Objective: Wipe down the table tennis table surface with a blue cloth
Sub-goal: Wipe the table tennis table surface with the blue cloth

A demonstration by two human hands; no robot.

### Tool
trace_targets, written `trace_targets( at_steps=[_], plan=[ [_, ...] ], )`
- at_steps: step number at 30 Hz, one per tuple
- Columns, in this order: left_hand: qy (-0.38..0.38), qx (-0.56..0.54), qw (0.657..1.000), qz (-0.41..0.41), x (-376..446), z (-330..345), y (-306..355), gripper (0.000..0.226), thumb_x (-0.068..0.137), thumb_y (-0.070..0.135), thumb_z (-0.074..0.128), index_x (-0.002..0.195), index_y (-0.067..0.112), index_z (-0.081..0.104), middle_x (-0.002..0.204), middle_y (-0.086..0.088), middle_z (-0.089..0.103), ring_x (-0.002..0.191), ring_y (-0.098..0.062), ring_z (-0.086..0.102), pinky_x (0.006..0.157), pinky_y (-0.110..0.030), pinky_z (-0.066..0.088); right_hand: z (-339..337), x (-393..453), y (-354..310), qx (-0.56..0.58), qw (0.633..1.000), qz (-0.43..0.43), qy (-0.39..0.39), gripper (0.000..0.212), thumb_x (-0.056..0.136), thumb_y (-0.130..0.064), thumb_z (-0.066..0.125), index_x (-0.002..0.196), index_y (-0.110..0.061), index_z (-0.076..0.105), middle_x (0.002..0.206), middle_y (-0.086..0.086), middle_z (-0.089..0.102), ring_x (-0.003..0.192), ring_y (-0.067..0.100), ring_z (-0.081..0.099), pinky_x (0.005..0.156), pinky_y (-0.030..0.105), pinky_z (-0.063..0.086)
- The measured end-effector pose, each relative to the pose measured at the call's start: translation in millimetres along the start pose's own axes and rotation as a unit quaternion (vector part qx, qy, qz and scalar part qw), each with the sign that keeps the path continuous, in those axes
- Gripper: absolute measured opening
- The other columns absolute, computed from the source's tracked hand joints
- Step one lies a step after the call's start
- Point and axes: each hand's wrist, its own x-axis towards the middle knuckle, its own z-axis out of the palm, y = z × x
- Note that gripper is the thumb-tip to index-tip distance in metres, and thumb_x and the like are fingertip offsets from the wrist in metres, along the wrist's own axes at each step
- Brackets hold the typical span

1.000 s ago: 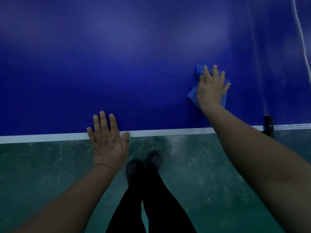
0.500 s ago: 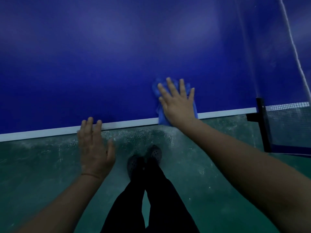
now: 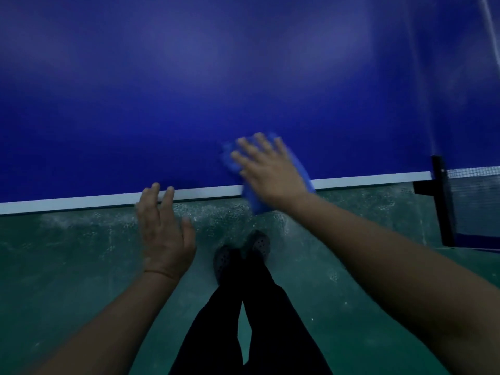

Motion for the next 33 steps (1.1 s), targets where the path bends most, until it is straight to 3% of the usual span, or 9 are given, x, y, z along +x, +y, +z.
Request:
trace_targets(
  at_steps=[3,6,8,13,21,24,28,30,33],
  plan=[
    [-0.017,-0.02,0.999,0.022,8,13,26,0.058,0.09,0.023,0.047,0.142,0.0,0.043,0.155,-0.023,0.029,0.148,-0.038,0.018,0.122,-0.057,0.013,-6,-44,83,0.031,0.97,0.241,0.021,0.054,0.101,-0.044,0.03,0.148,-0.024,0.048,0.159,0.005,0.038,0.147,0.042,0.029,0.116,0.062,0.019],
    [-0.048,-0.026,0.995,0.089,15,33,57,0.054,0.091,0.022,0.048,0.141,0.002,0.046,0.155,-0.022,0.032,0.149,-0.037,0.02,0.125,-0.048,0.006,-17,-79,114,0.087,0.872,0.481,0.014,0.053,0.107,-0.048,0.026,0.157,-0.03,0.028,0.168,-0.003,0.014,0.154,0.035,0.003,0.12,0.063,0.004],
    [-0.081,-0.035,0.984,0.152,18,50,82,0.052,0.091,0.021,0.046,0.14,0.002,0.05,0.154,-0.023,0.036,0.148,-0.038,0.024,0.125,-0.05,0.007,-16,-74,99,0.106,0.818,0.564,0.029,0.056,0.106,-0.049,0.026,0.159,-0.033,0.019,0.169,-0.005,0.003,0.154,0.032,-0.004,0.119,0.063,-0.002],
    [-0.133,-0.043,0.948,0.287,26,95,145,0.052,0.094,0.021,0.043,0.141,0.002,0.052,0.154,-0.025,0.038,0.147,-0.04,0.026,0.124,-0.051,0.009,-12,-43,78,0.116,0.831,0.539,0.071,0.055,0.104,-0.05,0.029,0.157,-0.035,0.023,0.167,0.003,0.005,0.151,0.031,0.006,0.119,0.057,0.002],
    [-0.163,-0.05,0.938,0.3,20,104,159,0.051,0.097,0.026,0.041,0.141,0.001,0.05,0.156,-0.025,0.033,0.15,-0.039,0.022,0.124,-0.055,0.011,-5,-116,193,0.057,0.775,0.618,0.121,0.049,0.107,-0.043,0.032,0.152,-0.026,0.037,0.153,0.01,0.031,0.131,0.031,0.036,0.1,0.05,0.038],
    [-0.172,-0.051,0.941,0.287,9,102,163,0.051,0.095,0.024,0.043,0.14,0.001,0.051,0.156,-0.025,0.033,0.149,-0.039,0.021,0.124,-0.055,0.011,7,-151,211,0.046,0.761,0.64,0.097,0.047,0.106,-0.032,0.029,0.15,-0.018,0.038,0.154,0.01,0.033,0.127,0.032,0.037,0.085,0.037,0.038],
    [-0.199,-0.057,0.942,0.264,-13,102,185,0.052,0.094,0.024,0.042,0.14,0.003,0.051,0.156,-0.022,0.033,0.15,-0.036,0.02,0.124,-0.054,0.013,22,-204,184,0.11,0.749,0.65,0.065,0.038,0.099,-0.01,0.037,0.135,-0.006,0.052,0.137,0.017,0.047,0.117,0.035,0.044,0.088,0.036,0.037],
    [-0.226,-0.059,0.94,0.248,-27,104,197,0.052,0.093,0.027,0.041,0.14,0.006,0.051,0.155,-0.018,0.035,0.15,-0.032,0.021,0.124,-0.054,0.015,37,-242,155,0.19,0.722,0.664,0.043,0.036,0.1,-0.015,0.038,0.13,-0.005,0.056,0.126,0.02,0.052,0.115,0.037,0.049,0.087,0.034,0.038],
    [-0.264,-0.06,0.929,0.25,-57,105,221,0.05,0.093,0.026,0.04,0.138,0.009,0.053,0.15,-0.014,0.043,0.147,-0.029,0.028,0.124,-0.051,0.017,43,-306,107,0.299,0.712,0.622,0.129,0.041,0.104,-0.031,0.044,0.139,-0.011,0.054,0.13,0.014,0.045,0.117,0.03,0.049,0.103,0.039,0.04]
  ],
)
